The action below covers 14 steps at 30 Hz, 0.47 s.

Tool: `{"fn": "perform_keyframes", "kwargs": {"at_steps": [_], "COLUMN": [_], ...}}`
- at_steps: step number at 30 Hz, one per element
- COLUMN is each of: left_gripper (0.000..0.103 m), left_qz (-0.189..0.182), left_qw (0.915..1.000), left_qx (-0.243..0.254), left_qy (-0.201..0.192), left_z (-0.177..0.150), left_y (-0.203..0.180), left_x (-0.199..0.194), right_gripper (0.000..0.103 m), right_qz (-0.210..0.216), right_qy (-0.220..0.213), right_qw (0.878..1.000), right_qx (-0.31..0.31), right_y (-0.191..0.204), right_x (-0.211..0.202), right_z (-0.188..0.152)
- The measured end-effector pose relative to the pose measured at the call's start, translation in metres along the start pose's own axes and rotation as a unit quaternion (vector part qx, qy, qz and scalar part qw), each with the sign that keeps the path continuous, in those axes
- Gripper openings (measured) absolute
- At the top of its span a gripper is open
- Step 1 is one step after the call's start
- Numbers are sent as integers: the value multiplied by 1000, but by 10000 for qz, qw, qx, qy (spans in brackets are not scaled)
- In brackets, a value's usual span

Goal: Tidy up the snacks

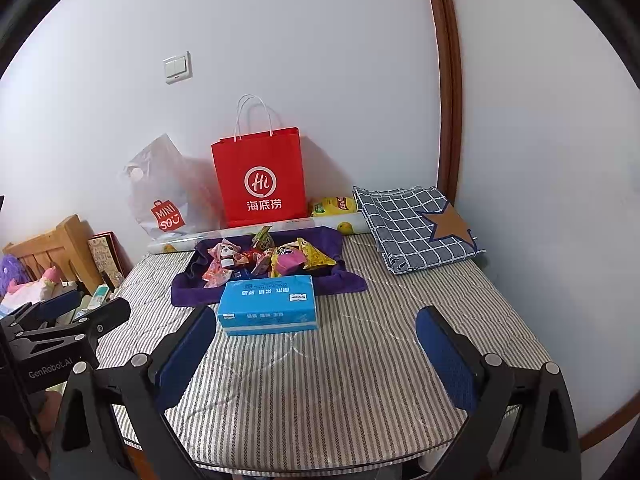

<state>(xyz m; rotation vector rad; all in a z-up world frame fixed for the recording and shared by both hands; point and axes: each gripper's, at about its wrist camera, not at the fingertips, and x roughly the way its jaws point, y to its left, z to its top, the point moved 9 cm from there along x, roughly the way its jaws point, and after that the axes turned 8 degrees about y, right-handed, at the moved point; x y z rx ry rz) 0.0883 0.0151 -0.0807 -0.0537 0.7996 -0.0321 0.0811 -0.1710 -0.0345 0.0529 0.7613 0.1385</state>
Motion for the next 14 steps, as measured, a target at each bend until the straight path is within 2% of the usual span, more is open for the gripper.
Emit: {"fn": "perform_keyframes", "kwargs": {"at_steps": [14], "left_gripper": [95], "left_qz": [-8], "left_qw": [10000], "left_qx": [-15], "left_qy": [-20], "left_z": [0], "left_y": [1], "left_x": [0], "right_gripper": [101], "right_qz": [5], "right_qy": [9], "right_qw": [10000], "right_qx": [0], "right_y": [-1], "right_x": [1], "right_z": [-1]}}
